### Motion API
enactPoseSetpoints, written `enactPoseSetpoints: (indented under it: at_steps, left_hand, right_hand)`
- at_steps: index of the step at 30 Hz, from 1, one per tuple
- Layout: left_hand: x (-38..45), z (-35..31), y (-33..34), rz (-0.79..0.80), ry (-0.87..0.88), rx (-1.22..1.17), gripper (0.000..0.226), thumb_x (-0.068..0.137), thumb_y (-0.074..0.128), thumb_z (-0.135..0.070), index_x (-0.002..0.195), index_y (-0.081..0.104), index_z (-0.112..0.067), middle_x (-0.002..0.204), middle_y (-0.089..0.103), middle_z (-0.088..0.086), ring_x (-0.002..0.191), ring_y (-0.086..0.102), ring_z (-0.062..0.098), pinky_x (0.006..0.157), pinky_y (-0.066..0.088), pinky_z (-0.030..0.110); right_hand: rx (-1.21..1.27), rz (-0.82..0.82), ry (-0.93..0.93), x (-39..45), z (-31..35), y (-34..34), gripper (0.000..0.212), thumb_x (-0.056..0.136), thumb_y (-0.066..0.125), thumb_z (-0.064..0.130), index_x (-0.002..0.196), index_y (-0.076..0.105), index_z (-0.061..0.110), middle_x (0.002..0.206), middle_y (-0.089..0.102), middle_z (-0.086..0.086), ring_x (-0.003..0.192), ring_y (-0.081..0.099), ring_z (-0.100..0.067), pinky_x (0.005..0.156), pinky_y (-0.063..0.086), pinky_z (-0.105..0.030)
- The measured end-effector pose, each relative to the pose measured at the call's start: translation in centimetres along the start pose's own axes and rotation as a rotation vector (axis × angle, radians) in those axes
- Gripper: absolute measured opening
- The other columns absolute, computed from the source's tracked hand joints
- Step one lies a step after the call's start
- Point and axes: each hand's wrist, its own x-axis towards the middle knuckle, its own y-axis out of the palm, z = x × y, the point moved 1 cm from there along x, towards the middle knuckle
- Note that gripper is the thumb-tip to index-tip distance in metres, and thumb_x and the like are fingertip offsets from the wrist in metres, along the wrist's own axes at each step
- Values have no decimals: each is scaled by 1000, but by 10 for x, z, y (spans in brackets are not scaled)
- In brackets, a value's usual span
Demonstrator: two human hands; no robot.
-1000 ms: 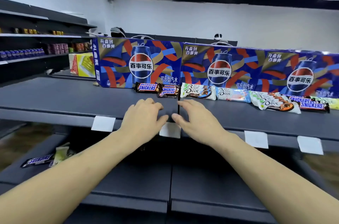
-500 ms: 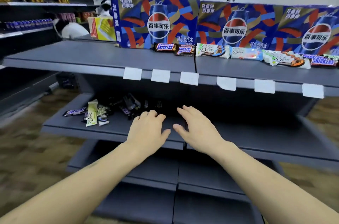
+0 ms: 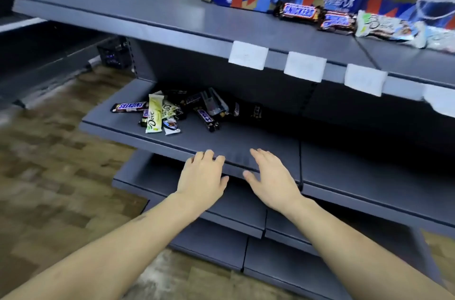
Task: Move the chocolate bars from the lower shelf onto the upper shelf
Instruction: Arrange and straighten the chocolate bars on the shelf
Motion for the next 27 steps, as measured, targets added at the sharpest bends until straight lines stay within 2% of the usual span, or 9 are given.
enactPoseSetpoints:
  at_steps: [9, 13, 16, 19, 22, 25, 27]
  left_hand:
    - [78, 62, 53, 53, -26, -32, 47, 95, 47, -43, 134, 43, -16, 128, 46, 6, 117, 44, 27, 89, 44, 36]
    - [110, 72, 75, -15, -33, -18, 54, 96, 45, -43, 141, 37, -14, 134, 44, 7, 121, 42, 27, 91, 42, 35]
    - [133, 75, 85, -100, -87, 38, 67, 95, 44, -48, 148, 24, -11, 147, 32, 13, 125, 40, 29, 95, 39, 38]
    - [153, 76, 95, -152, -85, 87, 70, 95, 38, -53, 152, 14, -20, 157, 14, 15, 127, 36, 32, 93, 40, 41]
    - [166, 77, 104, -161, -84, 82, 61, 96, 33, -52, 150, 20, -28, 157, 14, 13, 127, 32, 32, 90, 40, 43]
    - [168, 72, 108, -186, -118, 61, 53, 96, 35, -49, 142, 33, -24, 154, 20, 14, 124, 32, 33, 87, 40, 43]
    - [167, 70, 109, -202, -134, 50, 49, 96, 36, -48, 136, 37, -20, 151, 24, 16, 122, 34, 34, 87, 39, 44]
  right_hand:
    - [36, 6, 16, 93, 4, 55, 63, 99, 48, 37, 154, 23, 19, 158, 27, 2, 145, 23, -17, 115, 24, -29]
    - [18, -44, 19, 125, -4, 75, 60, 100, 46, 36, 153, 25, 17, 157, 30, 0, 143, 26, -18, 115, 24, -29]
    - [-31, -159, 20, 152, -10, 82, 59, 99, 47, 35, 151, 30, 15, 154, 36, -4, 139, 34, -22, 112, 29, -33]
    - [-101, -242, 34, 182, -13, 85, 61, 97, 47, 34, 152, 27, 16, 153, 36, -7, 133, 39, -29, 104, 37, -40]
    - [-127, -239, 69, 212, -16, 87, 65, 97, 44, 33, 155, 15, 26, 158, 25, -9, 134, 34, -35, 104, 35, -45]
    - [-99, -174, 126, 239, -18, 86, 69, 97, 41, 31, 155, 5, 32, 163, 10, -6, 139, 23, -40, 109, 29, -46]
    - [-128, -154, 151, 251, -17, 86, 67, 97, 40, 32, 155, 8, 31, 163, 12, -4, 138, 23, -40, 108, 30, -45]
